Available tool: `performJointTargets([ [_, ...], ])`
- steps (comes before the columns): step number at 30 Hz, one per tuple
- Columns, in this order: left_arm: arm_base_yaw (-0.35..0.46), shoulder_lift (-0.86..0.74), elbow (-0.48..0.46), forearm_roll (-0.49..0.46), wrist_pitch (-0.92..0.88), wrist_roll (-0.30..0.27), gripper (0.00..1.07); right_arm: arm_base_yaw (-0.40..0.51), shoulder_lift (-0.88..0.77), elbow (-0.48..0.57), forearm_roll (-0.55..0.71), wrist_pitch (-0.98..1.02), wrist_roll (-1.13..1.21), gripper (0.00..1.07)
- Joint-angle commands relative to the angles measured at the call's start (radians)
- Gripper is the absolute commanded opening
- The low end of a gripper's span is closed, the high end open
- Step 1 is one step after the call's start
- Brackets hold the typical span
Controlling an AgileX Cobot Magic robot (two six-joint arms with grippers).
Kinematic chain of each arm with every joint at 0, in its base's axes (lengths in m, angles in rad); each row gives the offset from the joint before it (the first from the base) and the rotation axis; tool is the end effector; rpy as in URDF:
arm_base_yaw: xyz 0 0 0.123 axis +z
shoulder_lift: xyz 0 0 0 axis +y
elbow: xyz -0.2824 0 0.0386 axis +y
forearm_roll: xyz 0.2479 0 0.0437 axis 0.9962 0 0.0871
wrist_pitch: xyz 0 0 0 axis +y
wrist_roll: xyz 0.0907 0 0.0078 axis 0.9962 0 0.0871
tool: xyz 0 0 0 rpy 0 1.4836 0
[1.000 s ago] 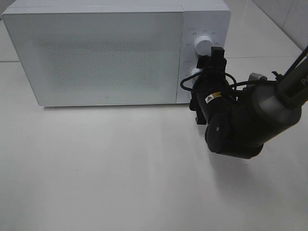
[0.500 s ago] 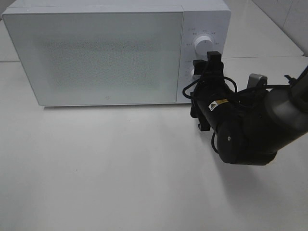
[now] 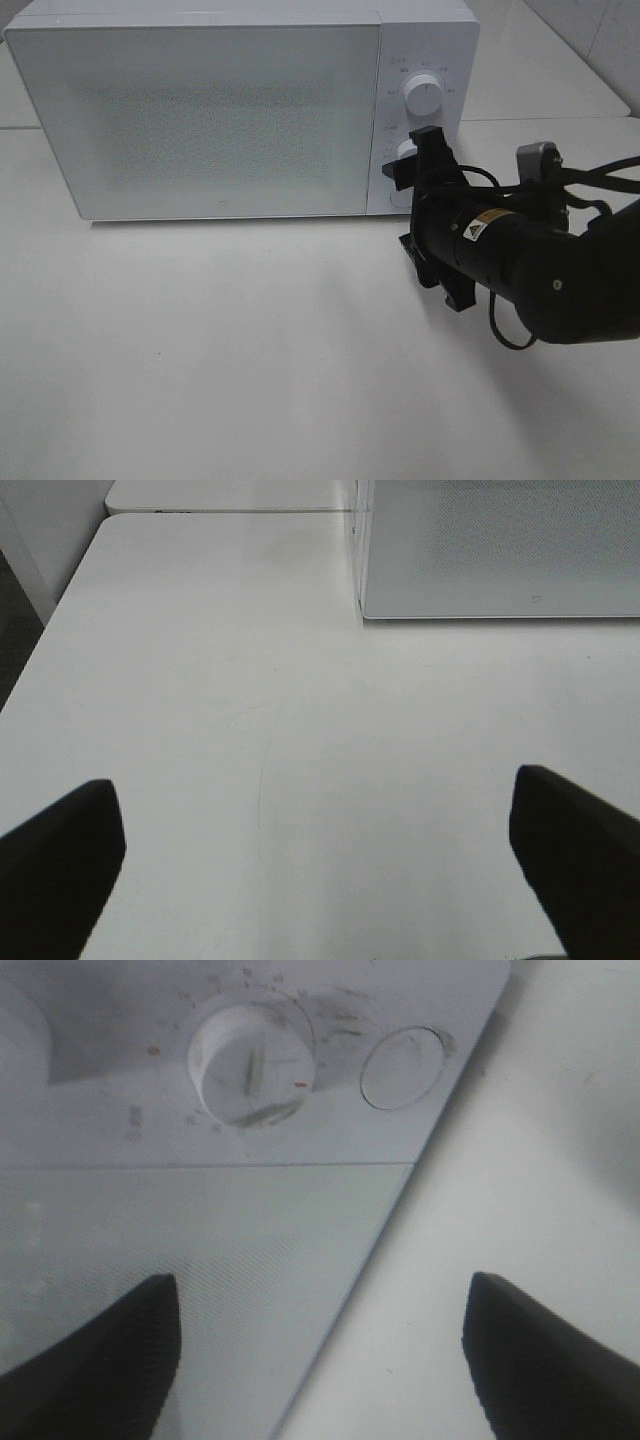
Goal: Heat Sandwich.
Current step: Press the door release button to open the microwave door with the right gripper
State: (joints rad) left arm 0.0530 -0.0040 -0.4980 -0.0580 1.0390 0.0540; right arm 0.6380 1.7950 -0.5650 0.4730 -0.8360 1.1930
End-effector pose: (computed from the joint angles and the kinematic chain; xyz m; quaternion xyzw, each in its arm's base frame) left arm -0.0042 -0.0048 0.2785 0.0013 0.8466 -0.0005 0.5322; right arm 0.2629 0.1567 0.1400 0.4355 0.6915 0.4264 0.3876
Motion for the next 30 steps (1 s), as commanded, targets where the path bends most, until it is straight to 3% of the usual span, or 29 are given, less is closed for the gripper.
performJointTargets([
  [1,0.001,-0.027,0.004,0.003,-0.009,-0.006,1.01,-0.015,-0.092,0.001,-0.018,0.219,-0.249,0.76],
  [7,0.001,-0.027,0.004,0.003,-0.009,-0.006,1.01,-0.071,-0.206,0.001,-0.017,0.505,-0.615,0.76],
  [22,0.001,-0.027,0.004,0.003,-0.009,-0.006,1.01,-0.15,-0.471,0.001,-0.026,0.988,-1.386,0.76],
  [30,0.001,-0.027,0.004,0.003,-0.009,-0.006,1.01,-0.15,-0.65,0.001,-0.028,1.223,-1.523,0.76],
])
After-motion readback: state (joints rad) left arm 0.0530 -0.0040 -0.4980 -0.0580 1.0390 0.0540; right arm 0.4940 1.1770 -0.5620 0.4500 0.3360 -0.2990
